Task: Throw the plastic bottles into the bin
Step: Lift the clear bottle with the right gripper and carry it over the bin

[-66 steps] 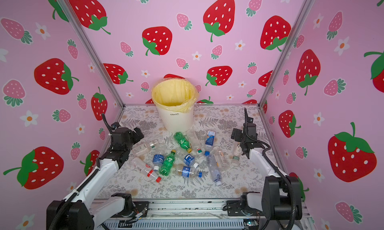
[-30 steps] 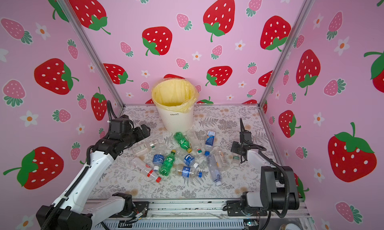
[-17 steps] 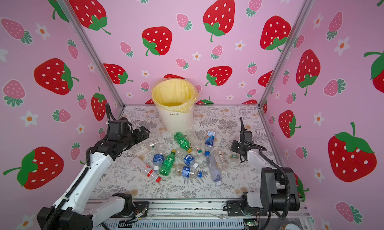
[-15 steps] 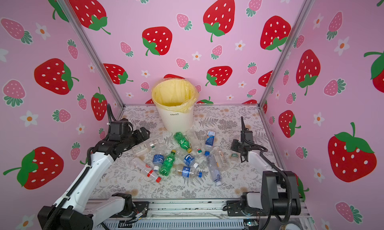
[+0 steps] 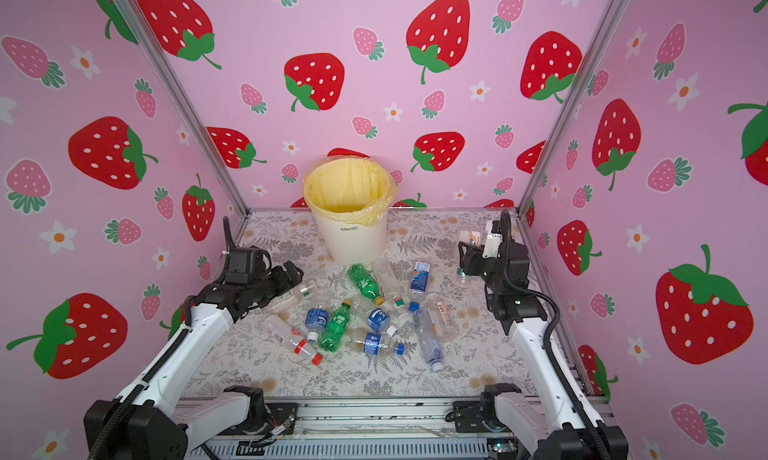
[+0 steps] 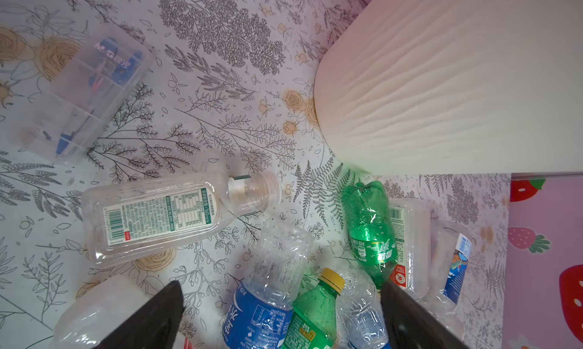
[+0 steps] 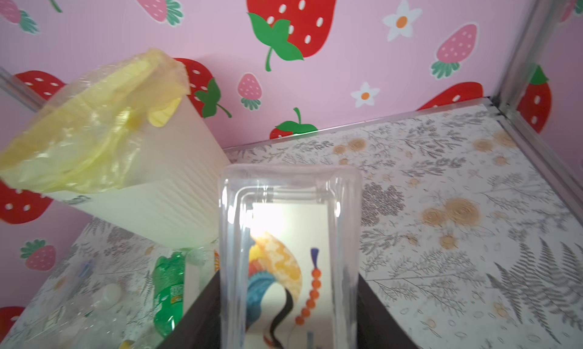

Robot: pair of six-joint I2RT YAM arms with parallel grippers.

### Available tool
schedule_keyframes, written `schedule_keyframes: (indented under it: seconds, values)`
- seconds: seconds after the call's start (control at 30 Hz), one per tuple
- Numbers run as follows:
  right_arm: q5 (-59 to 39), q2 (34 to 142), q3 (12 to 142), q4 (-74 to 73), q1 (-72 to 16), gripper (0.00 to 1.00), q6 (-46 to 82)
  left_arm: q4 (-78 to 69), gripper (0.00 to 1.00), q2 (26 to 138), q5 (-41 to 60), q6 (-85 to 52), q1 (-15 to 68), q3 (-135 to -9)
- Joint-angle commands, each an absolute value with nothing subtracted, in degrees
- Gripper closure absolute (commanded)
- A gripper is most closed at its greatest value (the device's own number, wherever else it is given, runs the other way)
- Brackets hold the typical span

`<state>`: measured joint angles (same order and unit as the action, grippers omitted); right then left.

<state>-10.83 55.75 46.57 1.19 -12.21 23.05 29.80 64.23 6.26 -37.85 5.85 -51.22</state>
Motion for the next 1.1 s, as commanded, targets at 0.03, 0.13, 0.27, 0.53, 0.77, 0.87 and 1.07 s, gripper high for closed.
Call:
schedule_keyframes:
  seconds: [0.03, 0.13, 0.27, 0.53, 0.77, 0.87, 1.07]
  values:
    - [-9.35, 52.56, 47.13, -3.65, -18.47, 0.52, 21.01, 27.31, 0.01, 64.94, 7.48, -40.32, 5.54, -51.25]
    - [-5.61, 49.61, 45.95, -6.67, -22.85, 0.50, 20.13, 28.76, 0.01, 65.31, 7.44, -39.66, 5.54, -51.70]
    - [-5.27, 49.40, 45.27, -10.37, -25.79, 0.50, 19.95, 29.18, 0.01, 65.13, 6.90, -39.86, 5.57, -50.45]
    - [-5.21, 53.86, 45.44, -16.21, -30.31, 0.50, 20.03, 27.88, 0.01, 65.82, 7.47, -40.26, 5.08, -50.07]
    - [-4.24, 58.35, 47.03, -20.74, -32.88, 0.50, 19.76, 27.70, 0.01, 65.58, 8.99, -39.64, 4.84, -50.36]
    - [-3.42, 58.29, 46.18, -22.60, -33.18, 0.50, 19.96, 27.33, 0.01, 64.83, 8.69, -39.72, 4.72, -49.49]
    - [-2.50, 57.12, 43.94, -23.88, -33.40, 0.51, 20.13, 27.17, 0.01, 64.69, 8.28, -39.64, 4.57, -48.93]
